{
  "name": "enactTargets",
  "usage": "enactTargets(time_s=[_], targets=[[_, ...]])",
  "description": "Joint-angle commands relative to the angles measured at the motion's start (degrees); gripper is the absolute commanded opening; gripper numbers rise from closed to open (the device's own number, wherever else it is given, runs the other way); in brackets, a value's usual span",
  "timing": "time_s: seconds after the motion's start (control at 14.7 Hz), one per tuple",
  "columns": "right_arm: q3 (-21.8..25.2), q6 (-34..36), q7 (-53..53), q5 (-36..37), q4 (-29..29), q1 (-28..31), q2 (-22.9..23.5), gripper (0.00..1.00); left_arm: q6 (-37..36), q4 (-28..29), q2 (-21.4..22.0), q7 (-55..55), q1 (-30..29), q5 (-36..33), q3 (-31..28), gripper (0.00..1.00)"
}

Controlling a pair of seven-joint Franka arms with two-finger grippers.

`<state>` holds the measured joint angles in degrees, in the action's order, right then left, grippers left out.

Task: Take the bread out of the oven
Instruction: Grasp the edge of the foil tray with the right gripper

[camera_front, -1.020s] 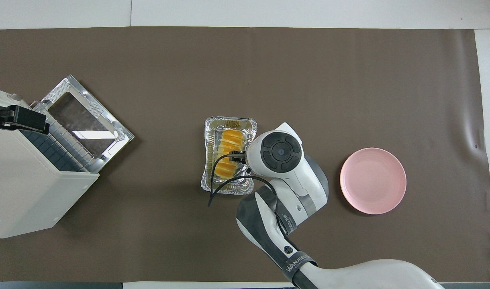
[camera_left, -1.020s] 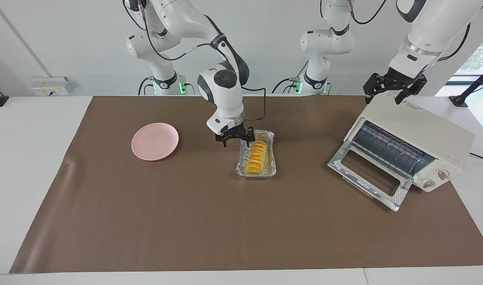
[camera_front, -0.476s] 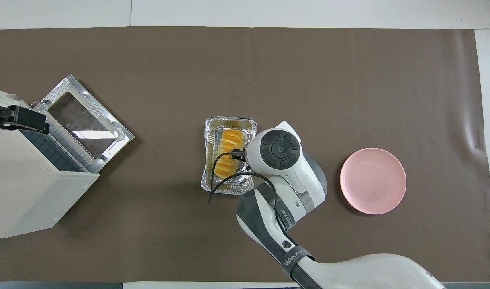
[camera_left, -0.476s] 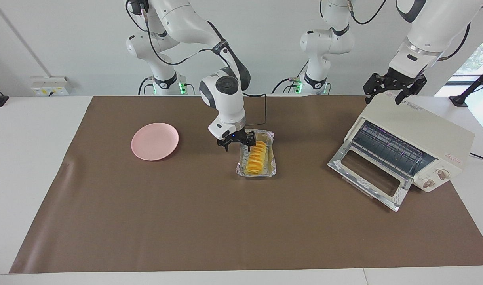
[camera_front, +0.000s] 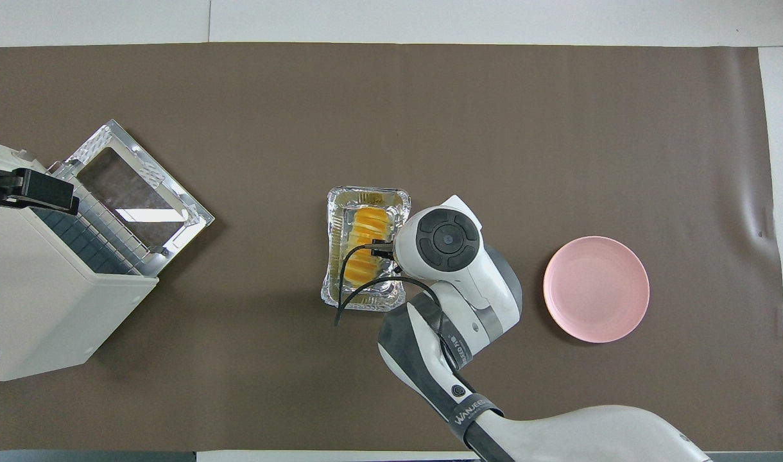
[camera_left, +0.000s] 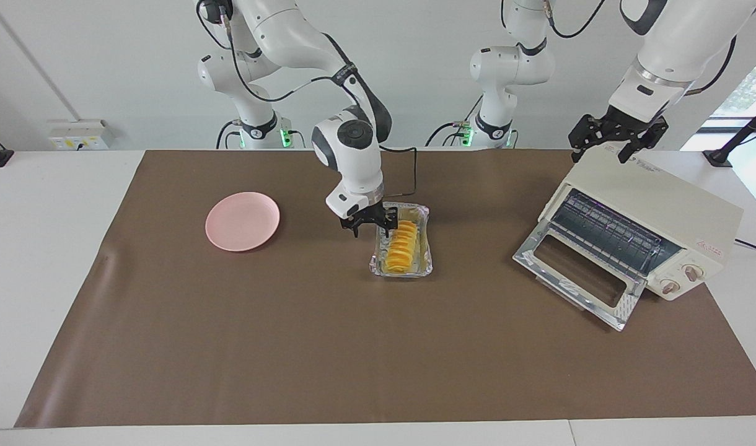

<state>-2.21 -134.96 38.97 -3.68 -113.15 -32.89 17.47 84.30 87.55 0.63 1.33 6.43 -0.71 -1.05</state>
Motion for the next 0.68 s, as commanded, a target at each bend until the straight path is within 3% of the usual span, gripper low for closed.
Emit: enactTargets(time_s=[0.0,0.07,0.34,0.48,0.61], targets=[[-0.07,0.05,1.72,-0.63,-1.9,-0.07,-1.21,0.83,-0.37,0.25,0.16,0.34,-0.46,0.0,0.26,1.0],[-0.07,-0.22,2.16,-0.71,-2.08,-0.16,-1.3,0.82,-0.37,0.25,0.16,0.34,-0.46,-0.08,0.18,1.0],[-0.07,-0.39,5.84,-0.63,-1.99,-1.56,-1.3,0.61,-0.37,0.25,0.16,0.34,-0.46,0.0,0.26,1.0],[-0.07,-1.96,6.29,-0.63,-1.99,-2.09,-1.3,0.39,-0.28,0.25,0.16,0.34,-0.46,0.0,0.26,1.0],[-0.07,-2.42,6.12,-0.63,-1.99,-2.09,-1.21,0.01,-0.28,0.25,0.16,0.34,-0.46,0.0,0.18,1.0]])
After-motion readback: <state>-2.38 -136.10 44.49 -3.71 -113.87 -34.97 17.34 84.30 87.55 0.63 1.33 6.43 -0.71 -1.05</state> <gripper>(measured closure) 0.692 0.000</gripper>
